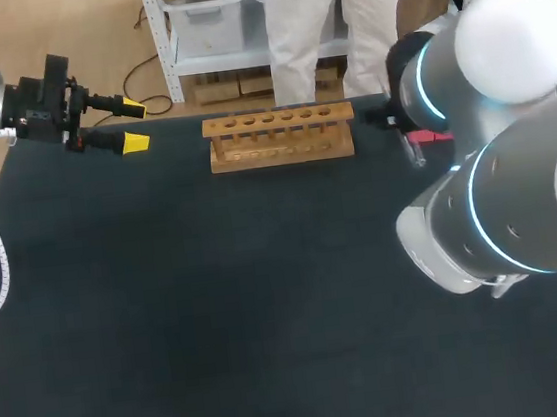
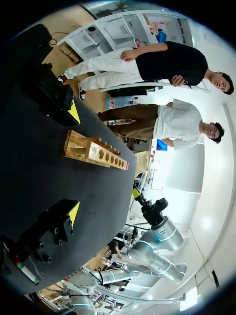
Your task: Grasp the test tube, adjust it, and insert it.
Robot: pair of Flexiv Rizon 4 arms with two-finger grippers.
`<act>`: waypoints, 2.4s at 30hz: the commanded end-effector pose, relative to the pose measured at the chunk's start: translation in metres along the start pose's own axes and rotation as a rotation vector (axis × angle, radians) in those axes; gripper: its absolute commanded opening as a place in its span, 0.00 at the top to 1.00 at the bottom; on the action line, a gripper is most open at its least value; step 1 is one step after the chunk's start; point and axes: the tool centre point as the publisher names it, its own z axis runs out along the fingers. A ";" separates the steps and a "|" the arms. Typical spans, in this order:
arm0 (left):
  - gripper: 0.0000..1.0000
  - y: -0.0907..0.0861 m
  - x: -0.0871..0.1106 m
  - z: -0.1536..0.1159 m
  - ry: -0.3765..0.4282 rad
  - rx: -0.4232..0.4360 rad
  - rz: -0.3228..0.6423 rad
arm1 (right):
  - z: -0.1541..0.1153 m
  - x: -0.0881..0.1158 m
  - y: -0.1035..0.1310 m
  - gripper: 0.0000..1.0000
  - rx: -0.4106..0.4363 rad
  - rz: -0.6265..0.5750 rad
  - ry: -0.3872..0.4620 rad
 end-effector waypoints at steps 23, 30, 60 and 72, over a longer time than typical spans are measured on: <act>0.00 0.000 0.001 0.000 -0.002 0.000 0.003 | 0.043 -0.002 0.061 1.00 -0.132 -0.020 0.070; 0.00 0.000 0.001 0.000 -0.002 0.000 0.003 | 0.048 -0.001 0.067 1.00 -0.139 -0.027 0.083; 0.00 0.000 0.001 0.000 -0.002 0.000 0.003 | 0.080 0.003 0.090 1.00 -0.151 -0.061 0.167; 0.00 0.000 0.001 0.000 -0.002 0.000 0.003 | 0.089 0.008 0.093 1.00 -0.153 -0.093 0.223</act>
